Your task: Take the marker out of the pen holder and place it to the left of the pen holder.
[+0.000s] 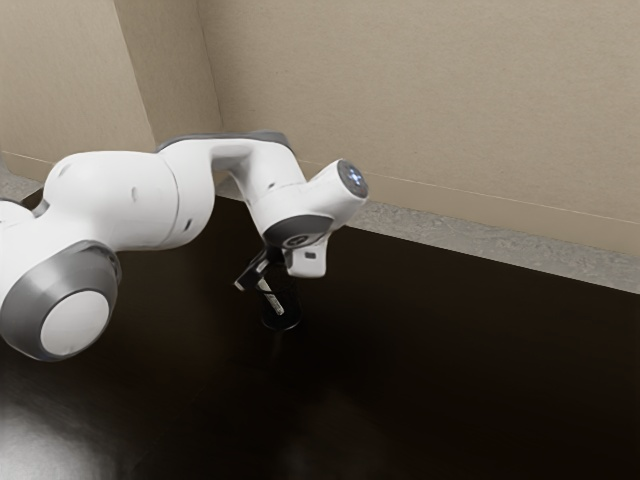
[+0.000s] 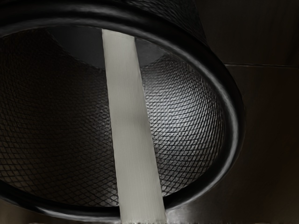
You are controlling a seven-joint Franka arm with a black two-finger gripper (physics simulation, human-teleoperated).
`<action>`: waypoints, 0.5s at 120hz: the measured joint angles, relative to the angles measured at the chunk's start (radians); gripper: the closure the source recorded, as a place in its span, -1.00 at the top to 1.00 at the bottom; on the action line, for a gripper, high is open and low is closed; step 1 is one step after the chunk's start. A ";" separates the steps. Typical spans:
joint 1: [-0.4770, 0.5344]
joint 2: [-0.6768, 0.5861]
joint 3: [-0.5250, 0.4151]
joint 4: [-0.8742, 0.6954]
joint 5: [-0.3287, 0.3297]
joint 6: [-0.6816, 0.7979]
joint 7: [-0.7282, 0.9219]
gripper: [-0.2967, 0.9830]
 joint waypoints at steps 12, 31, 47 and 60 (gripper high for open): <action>0.001 -0.001 0.012 0.003 -0.012 -0.001 0.010 0.27; 0.007 -0.002 0.050 0.006 -0.106 -0.002 -0.005 0.17; 0.010 -0.002 0.054 0.023 -0.155 -0.002 -0.021 0.10; 0.010 -0.002 0.054 0.030 -0.171 -0.002 -0.032 0.06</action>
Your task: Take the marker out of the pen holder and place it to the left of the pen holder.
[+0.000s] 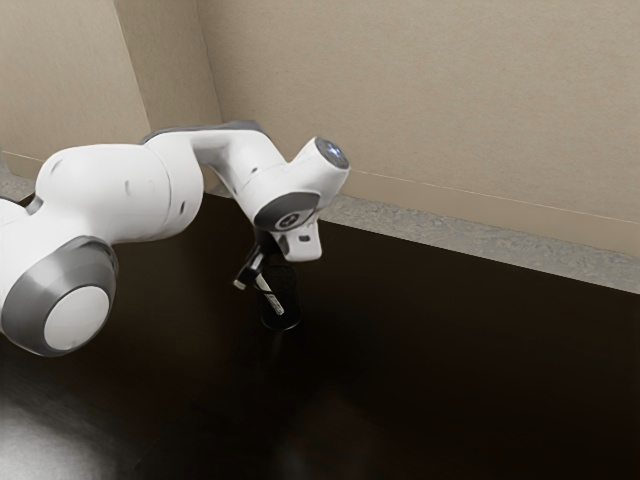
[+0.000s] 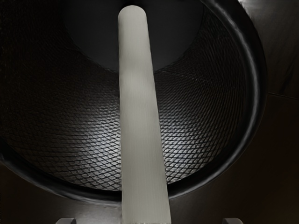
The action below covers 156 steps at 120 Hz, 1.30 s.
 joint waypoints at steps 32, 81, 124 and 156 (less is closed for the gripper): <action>0.000 0.000 0.006 0.012 -0.047 0.003 -0.022 -0.12; 0.000 0.000 0.027 0.020 -0.055 0.003 -0.043 -0.51; -0.003 -0.087 0.038 0.028 -0.045 -0.022 -0.049 -0.63; 0.027 -0.141 0.082 0.087 -0.071 -0.077 -0.025 -0.63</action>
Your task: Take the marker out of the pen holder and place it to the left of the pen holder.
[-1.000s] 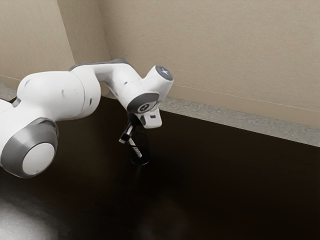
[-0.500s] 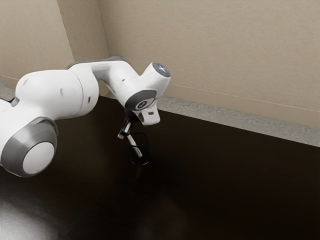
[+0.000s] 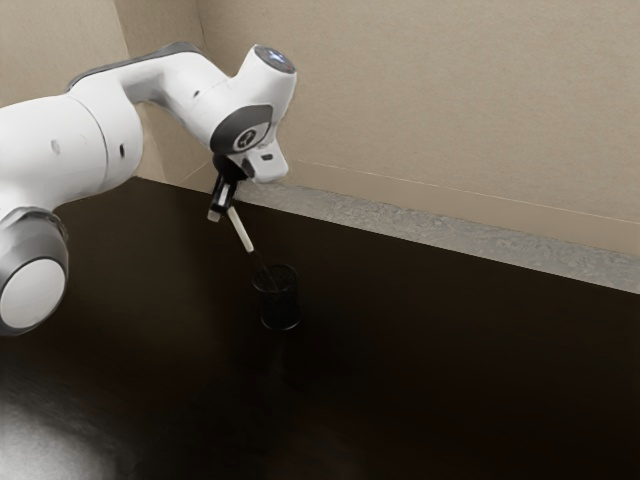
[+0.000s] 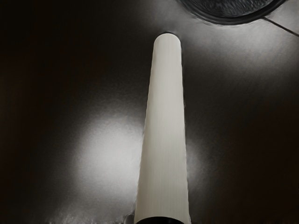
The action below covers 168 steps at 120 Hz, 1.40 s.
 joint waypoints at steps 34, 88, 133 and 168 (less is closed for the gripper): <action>0.227 0.048 -0.014 -0.038 -0.368 0.135 0.091 -0.62; 0.325 0.147 -0.039 -0.100 -0.682 0.332 0.299 -0.63; 0.322 0.159 -0.046 -0.098 -0.686 0.350 0.393 0.20; 0.144 -0.196 -0.068 -0.079 -0.473 0.156 0.257 0.45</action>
